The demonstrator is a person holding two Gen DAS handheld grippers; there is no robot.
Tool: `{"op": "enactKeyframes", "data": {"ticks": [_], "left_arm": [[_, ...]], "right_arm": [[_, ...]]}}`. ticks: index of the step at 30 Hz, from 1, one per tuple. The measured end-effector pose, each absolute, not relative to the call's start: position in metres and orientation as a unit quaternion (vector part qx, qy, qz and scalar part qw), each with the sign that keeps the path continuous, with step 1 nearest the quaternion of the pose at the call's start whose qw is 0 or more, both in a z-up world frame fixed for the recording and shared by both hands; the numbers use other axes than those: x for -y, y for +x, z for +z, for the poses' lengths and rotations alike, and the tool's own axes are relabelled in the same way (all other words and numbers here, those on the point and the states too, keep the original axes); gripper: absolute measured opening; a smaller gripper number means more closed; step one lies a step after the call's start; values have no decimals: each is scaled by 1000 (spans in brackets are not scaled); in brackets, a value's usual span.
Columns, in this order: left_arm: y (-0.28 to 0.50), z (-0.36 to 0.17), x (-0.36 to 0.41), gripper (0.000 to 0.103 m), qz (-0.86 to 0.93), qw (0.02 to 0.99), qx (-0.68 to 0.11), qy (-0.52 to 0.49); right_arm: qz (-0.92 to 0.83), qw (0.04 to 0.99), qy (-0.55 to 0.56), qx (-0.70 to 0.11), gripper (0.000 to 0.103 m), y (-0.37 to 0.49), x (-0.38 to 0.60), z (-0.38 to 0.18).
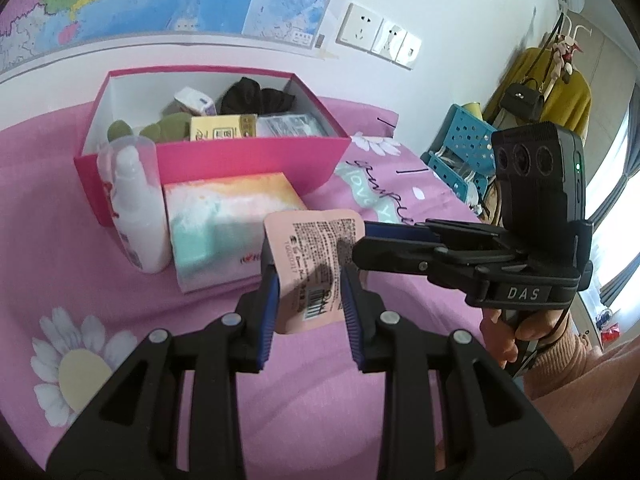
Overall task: Organize soft objects
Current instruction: 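Carry the peach pouch with the left tool into the box, release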
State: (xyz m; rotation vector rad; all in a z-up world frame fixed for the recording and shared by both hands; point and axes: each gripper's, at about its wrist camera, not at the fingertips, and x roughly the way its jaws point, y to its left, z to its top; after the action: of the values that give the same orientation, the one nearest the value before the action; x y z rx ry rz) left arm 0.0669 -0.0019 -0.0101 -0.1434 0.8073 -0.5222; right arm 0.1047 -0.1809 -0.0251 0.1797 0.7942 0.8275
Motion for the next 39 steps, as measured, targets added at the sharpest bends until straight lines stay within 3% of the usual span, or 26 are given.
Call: {"op": "enactKeyframes", "data": {"ticks": [39], "left_arm": [[125, 21, 2, 32, -242, 898, -361, -62]], "right_arm": [[379, 864, 79, -321, 30, 166, 176, 12]]}}
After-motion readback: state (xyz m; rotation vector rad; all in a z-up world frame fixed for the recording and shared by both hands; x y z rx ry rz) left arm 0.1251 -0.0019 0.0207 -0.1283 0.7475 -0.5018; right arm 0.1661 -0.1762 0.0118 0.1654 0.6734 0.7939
